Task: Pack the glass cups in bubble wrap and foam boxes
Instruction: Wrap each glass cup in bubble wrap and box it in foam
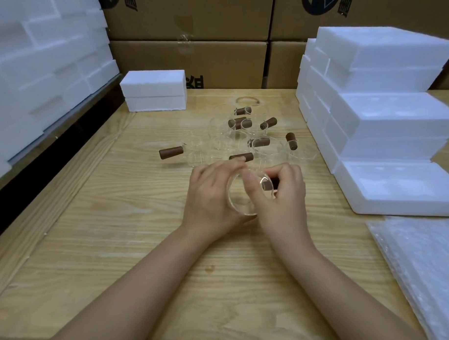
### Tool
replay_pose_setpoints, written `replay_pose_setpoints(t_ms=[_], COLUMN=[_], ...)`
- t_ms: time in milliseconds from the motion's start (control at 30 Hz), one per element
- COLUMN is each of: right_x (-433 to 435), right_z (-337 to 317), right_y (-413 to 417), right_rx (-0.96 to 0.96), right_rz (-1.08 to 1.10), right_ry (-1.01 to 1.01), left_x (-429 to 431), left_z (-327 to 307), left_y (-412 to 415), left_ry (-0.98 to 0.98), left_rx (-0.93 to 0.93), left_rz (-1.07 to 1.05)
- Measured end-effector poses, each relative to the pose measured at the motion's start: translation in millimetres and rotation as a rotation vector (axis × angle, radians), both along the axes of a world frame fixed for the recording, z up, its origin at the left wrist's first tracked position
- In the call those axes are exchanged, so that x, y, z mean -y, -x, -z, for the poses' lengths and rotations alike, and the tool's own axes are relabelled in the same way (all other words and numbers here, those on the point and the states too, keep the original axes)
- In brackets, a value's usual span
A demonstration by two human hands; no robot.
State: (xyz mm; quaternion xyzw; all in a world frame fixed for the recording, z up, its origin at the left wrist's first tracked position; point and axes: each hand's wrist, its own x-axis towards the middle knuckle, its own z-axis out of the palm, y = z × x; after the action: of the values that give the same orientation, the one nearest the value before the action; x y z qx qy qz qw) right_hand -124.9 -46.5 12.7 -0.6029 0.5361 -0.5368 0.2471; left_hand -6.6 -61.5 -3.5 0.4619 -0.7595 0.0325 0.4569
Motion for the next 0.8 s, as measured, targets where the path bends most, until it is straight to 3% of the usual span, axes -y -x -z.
replay_pose_setpoints(t_ms=[167,333,600,700,800], right_x=[-2,-4,1,5,8], right_z=[2,1,5,7,6], right_y=[-1,2,19,26,29], right_rx=[-0.216,-0.263,-0.238,-0.167,-0.005], right_rz=[-0.018,-0.068,-0.238,-0.29,-0.208], right_ry=[0.038,0.123,0.157,0.176,0.173], left_x=[3,6,6,6,7], left_z=[2,4,7,7,6], left_y=[-1,-4,-6,-4,-4], left_ry=[-0.025,-0.033,-0.04,-0.011,0.029], left_rx=[-0.028,-0.108,-0.212,-0.205,-0.185], left_rz=[-0.019,0.004,0.045,0.07,0.087])
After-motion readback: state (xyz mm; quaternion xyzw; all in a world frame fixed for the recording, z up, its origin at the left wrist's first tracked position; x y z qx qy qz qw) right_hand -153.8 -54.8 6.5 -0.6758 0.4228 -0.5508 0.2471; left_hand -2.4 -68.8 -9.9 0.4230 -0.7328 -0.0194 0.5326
